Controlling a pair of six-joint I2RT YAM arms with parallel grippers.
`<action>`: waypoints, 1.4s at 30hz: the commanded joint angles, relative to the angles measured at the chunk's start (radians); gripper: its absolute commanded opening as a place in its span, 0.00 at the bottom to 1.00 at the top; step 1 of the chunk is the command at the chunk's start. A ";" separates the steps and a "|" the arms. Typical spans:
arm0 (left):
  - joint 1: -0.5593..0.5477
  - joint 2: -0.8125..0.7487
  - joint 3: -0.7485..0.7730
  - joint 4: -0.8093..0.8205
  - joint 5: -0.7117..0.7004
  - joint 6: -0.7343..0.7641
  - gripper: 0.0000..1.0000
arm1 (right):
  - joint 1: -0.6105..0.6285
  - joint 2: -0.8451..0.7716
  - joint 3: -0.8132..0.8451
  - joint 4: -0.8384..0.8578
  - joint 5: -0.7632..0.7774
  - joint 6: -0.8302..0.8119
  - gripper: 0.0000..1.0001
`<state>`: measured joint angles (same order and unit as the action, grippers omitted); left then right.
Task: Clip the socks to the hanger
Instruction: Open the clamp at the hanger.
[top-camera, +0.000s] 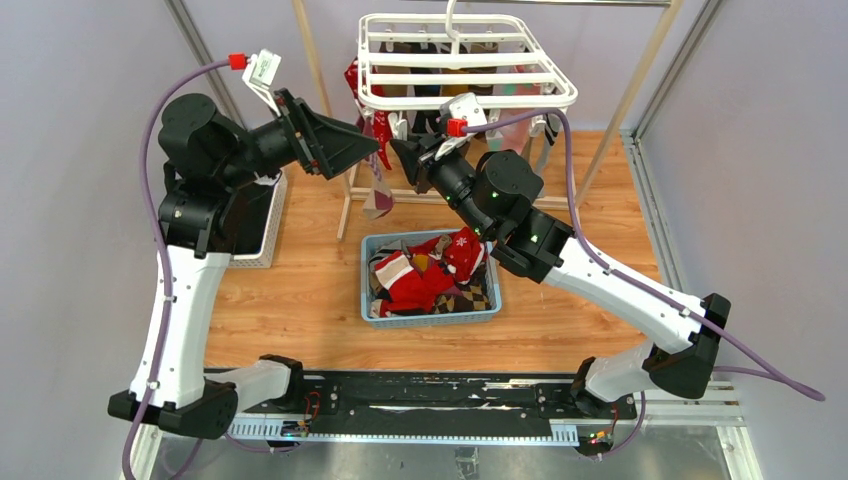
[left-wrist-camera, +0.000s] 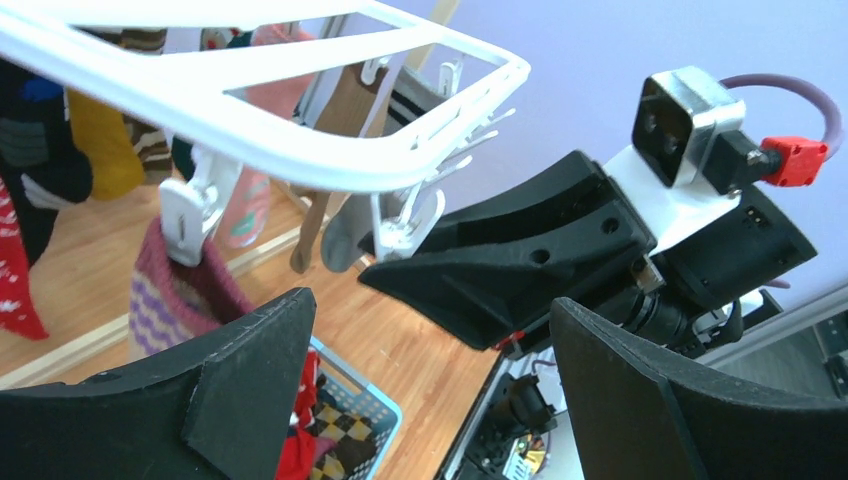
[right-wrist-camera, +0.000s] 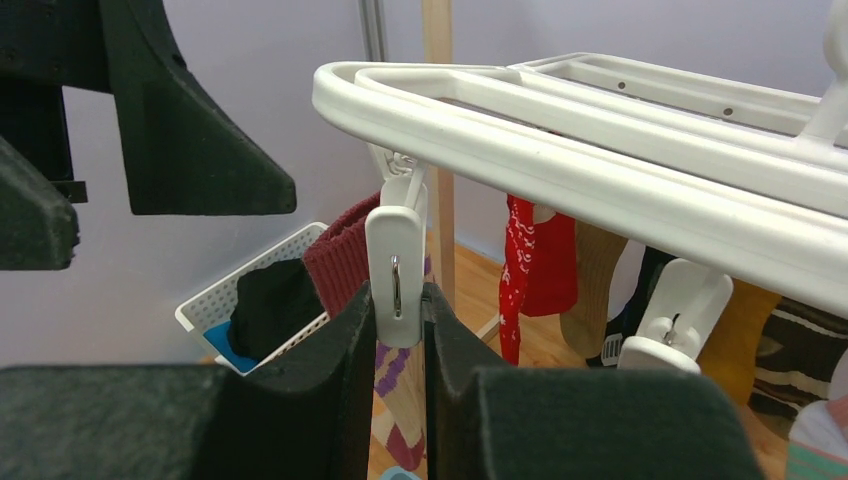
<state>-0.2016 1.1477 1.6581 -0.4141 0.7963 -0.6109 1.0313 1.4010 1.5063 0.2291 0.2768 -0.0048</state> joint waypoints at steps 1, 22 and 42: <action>-0.047 0.045 0.095 0.019 -0.009 0.017 0.92 | -0.005 0.007 -0.005 0.013 -0.032 0.049 0.00; -0.108 0.190 0.146 -0.033 -0.083 0.110 0.74 | -0.005 0.019 -0.025 0.027 -0.072 0.073 0.00; -0.115 0.214 0.153 -0.049 -0.117 0.114 0.55 | -0.005 0.052 0.005 0.007 -0.098 0.100 0.00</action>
<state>-0.3054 1.3598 1.8004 -0.4648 0.7082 -0.5144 1.0271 1.4322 1.4895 0.2512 0.2264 0.0719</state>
